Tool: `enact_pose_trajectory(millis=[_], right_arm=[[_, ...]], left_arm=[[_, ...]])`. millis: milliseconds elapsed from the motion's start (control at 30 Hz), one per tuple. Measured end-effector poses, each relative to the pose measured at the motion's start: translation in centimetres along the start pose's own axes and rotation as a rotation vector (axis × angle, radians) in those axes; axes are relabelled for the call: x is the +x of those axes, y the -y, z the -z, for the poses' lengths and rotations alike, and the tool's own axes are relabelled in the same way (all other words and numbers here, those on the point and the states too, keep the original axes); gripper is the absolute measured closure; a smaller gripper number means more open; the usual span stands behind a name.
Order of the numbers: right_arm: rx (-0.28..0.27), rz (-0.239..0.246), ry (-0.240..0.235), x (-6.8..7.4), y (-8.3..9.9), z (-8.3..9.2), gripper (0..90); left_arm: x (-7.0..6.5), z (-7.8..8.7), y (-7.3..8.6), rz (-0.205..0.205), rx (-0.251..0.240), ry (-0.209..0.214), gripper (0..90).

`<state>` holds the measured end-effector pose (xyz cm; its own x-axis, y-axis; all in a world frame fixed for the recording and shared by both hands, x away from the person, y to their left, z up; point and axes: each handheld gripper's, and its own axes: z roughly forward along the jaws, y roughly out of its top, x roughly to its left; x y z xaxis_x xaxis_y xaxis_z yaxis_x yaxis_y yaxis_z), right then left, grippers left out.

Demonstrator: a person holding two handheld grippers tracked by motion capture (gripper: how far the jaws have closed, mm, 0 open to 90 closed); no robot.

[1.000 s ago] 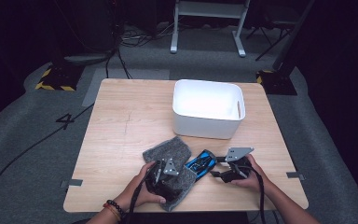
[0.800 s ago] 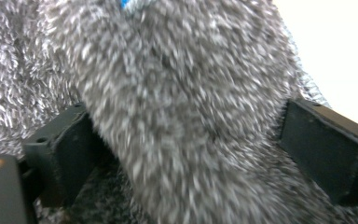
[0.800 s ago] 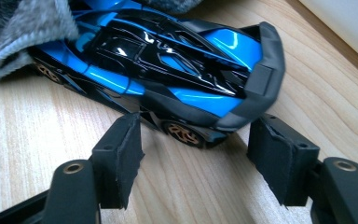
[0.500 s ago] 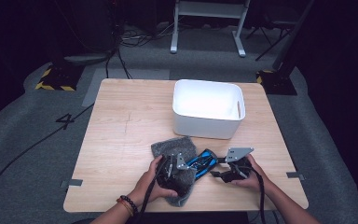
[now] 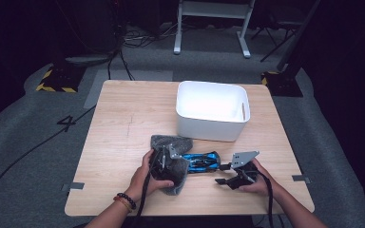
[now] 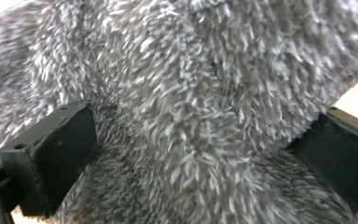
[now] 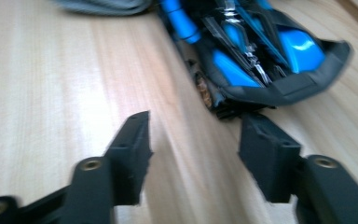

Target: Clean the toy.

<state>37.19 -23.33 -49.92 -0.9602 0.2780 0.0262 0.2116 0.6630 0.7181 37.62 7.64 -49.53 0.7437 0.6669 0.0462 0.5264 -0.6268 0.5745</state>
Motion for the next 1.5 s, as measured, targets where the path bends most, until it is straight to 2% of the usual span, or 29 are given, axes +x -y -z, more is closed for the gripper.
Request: enact_pose_trajectory(millis=[33,100,167,267,367,467,533,667,767,867,933,1000,1033,1100,1167,1267,1500], right_arm=[[0.004,0.007,-0.002,0.1,0.0,0.0,41.7],[0.018,0.031,0.031,0.1,-0.2,0.0,37.8],[-0.006,0.011,0.049,-0.5,-0.3,0.5,34.1],[-0.047,-0.047,0.068,-1.6,-0.6,1.1,27.0],[-0.059,-0.056,0.093,-2.4,-1.3,1.1,20.1],[-0.063,-0.071,0.095,-2.9,-2.1,0.7,17.0],[-0.046,-0.061,0.084,-3.2,-2.5,0.2,13.7],[-0.051,-0.075,0.043,-3.4,-3.0,-0.7,16.1],[0.006,-0.041,0.066,-3.1,-3.1,-1.7,17.1],[-0.003,-0.046,0.072,-2.8,-3.1,-2.1,21.6],[-0.001,-0.041,0.067,-2.7,-3.2,-2.2,23.4],[0.000,-0.027,0.078,-2.5,-3.2,-2.3,23.5],[0.002,-0.027,0.078,-2.5,-3.2,-2.3,23.6],[0.007,-0.025,0.076,-2.5,-3.2,-2.2,24.0],[0.016,-0.027,0.067,-2.5,-3.2,-2.0,24.2],[0.025,-0.035,0.057,-2.6,-3.0,-1.7,24.4],[0.034,-0.071,0.038,-2.6,-2.9,-1.4,24.6]], left_arm=[[0.4,-0.1,0.0,0.012,0.002,-0.001,0.4],[0.9,-0.1,-0.1,0.015,0.004,-0.014,0.5],[1.2,-0.2,-0.2,0.019,-0.001,-0.030,0.6],[1.3,-0.2,-0.2,0.022,-0.002,-0.020,1.2],[1.5,-0.3,-0.4,0.019,0.003,-0.021,0.9],[1.9,-0.5,-0.7,0.032,0.020,-0.007,0.2],[2.2,-0.6,-0.8,0.037,0.022,-0.002,0.1],[2.6,-0.7,-0.9,0.045,0.019,-0.007,0.2],[2.8,-0.7,-0.8,0.049,0.015,-0.008,0.3],[2.9,-0.5,-0.7,0.037,0.010,-0.029,0.9],[2.9,-0.2,-0.6,0.022,-0.003,-0.024,4.4],[2.9,0.2,-0.4,0.000,-0.020,0.001,14.0],[2.8,0.4,-0.3,-0.015,-0.027,0.000,17.7],[2.5,0.7,-0.1,-0.045,-0.050,-0.003,16.5],[2.3,1.2,0.1,-0.078,-0.066,0.025,16.8],[1.6,1.6,0.2,-0.134,-0.082,0.033,16.6],[0.5,1.8,0.3,-0.202,-0.074,0.041,16.6]])
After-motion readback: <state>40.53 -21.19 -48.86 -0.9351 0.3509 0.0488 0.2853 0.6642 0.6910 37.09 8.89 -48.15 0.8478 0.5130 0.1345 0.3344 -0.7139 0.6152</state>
